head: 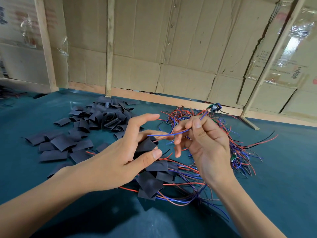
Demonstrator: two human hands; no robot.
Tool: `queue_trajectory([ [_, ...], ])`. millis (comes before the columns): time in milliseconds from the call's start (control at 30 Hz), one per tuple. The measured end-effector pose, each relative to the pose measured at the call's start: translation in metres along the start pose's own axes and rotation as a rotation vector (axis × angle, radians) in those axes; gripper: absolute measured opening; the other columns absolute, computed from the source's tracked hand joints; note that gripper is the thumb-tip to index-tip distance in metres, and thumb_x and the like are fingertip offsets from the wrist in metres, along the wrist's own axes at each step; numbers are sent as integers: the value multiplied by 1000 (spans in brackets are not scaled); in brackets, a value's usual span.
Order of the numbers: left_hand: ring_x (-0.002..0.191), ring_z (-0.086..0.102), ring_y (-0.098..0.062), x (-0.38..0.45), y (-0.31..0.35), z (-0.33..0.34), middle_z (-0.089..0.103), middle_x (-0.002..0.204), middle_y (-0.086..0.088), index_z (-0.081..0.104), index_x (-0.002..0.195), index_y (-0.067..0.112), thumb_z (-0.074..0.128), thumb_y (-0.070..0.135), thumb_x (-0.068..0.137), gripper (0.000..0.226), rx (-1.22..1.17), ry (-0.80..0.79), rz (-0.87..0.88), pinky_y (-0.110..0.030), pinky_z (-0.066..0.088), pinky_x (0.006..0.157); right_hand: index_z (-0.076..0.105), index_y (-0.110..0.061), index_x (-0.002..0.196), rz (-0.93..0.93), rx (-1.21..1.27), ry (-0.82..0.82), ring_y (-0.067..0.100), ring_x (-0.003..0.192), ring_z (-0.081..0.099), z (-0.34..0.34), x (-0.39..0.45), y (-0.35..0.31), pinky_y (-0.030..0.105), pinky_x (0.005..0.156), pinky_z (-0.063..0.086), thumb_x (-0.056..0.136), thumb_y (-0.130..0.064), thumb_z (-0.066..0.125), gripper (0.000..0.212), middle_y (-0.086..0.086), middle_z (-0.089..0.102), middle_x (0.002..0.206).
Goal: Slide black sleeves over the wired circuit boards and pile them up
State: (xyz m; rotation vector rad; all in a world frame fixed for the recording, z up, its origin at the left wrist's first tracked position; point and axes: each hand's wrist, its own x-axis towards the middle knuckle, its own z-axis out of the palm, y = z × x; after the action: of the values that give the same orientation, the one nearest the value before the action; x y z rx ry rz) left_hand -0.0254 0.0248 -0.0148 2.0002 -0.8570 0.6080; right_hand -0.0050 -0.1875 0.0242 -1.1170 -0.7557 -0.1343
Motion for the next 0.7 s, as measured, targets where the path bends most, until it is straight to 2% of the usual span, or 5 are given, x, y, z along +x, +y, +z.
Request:
queue_trajectory([
  [167,104,67,-18,2,14,-6,59,133,13,12,153,33,54,37,101,67,-58,-32,-24,-38,52,76,59,-3,89,-13,24,-1,34,70,64,-2,1,1,39,60,54,102,-8,36,27,17,66,88],
  [300,121,59,-17,2,24,-12,54,139,17,11,148,39,51,40,100,63,-135,-97,-61,-37,50,89,55,0,90,-7,20,4,33,68,66,-4,2,1,39,64,56,102,-8,36,24,16,67,86],
  [400,118,60,-17,3,28,-12,53,139,19,11,147,40,50,36,100,62,-124,-105,-78,-39,51,88,57,-1,90,-16,-18,4,34,68,66,-5,1,2,39,67,56,102,-9,38,23,16,67,87],
  [567,111,59,2,5,30,-15,48,142,28,3,148,40,46,43,100,64,186,-132,-27,-20,44,92,68,-3,90,-23,-173,-65,37,70,66,-2,-3,4,44,73,55,99,-17,53,23,17,69,85],
  [700,96,64,-23,6,34,-17,66,115,4,0,147,33,41,47,97,66,463,-151,90,-41,48,89,75,-3,88,44,-379,-141,14,70,62,10,-9,11,31,64,52,96,-12,61,18,1,75,94],
])
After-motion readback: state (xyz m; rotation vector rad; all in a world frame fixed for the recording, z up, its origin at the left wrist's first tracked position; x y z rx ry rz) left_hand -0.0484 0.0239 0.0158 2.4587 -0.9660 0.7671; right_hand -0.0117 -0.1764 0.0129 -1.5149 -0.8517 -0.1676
